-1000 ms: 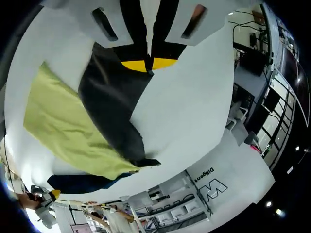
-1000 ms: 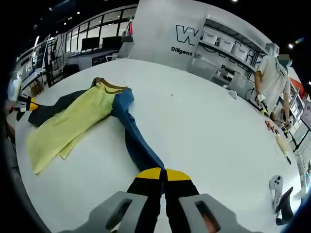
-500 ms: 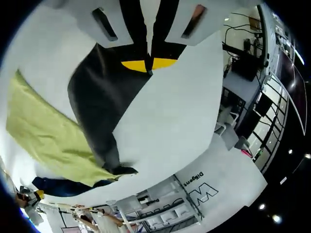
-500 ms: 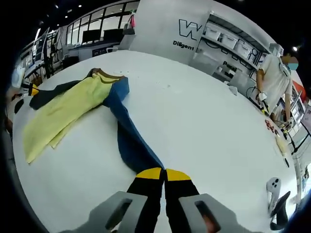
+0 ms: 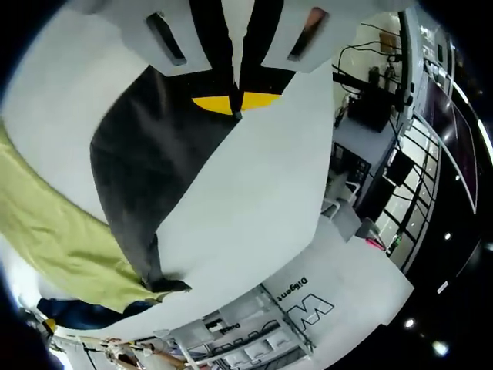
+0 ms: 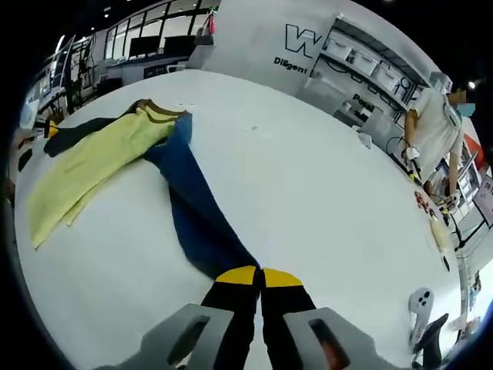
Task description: Fold the garment on the visible template until the final outline fits inside the template.
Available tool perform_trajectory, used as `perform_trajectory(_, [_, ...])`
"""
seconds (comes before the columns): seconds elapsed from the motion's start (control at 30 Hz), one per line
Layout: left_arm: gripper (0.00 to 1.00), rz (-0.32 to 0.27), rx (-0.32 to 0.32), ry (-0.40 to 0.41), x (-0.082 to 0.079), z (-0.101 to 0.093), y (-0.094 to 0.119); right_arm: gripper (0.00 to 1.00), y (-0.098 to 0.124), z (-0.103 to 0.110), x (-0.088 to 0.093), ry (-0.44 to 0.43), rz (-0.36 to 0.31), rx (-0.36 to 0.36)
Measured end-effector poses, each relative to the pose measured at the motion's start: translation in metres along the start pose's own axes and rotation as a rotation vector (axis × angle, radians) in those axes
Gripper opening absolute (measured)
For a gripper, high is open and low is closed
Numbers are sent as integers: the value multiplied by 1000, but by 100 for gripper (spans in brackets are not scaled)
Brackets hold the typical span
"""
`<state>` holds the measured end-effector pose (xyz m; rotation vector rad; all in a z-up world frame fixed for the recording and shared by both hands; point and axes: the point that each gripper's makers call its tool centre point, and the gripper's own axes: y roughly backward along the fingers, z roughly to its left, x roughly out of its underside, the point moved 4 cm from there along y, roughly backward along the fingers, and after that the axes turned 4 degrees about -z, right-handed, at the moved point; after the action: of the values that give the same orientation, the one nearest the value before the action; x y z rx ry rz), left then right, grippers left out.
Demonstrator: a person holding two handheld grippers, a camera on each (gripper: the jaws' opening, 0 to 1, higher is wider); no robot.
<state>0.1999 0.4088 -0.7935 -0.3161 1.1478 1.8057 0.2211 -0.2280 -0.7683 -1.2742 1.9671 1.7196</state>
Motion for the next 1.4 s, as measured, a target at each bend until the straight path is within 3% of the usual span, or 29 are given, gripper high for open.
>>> perform_trajectory(0.33, [1,24,-43,10,7,18,-9,0,-7,-20,6,8,35,10])
perform_trajectory(0.8, [1,37,-37,23,8,37,-29,0,-21,-34,21,23,84,-12])
perform_trajectory(0.93, [1,52,-29,13,12,41,-35,0,-23,-37,24,73,104,-23])
perform_trajectory(1.07, [1,30,-21,88,8,44,-35,0,-25,-42,24,99,118,-32])
perform_trajectory(1.4, [1,62,-46,97,9,46,-38,0,-35,-57,34,101,160,-35])
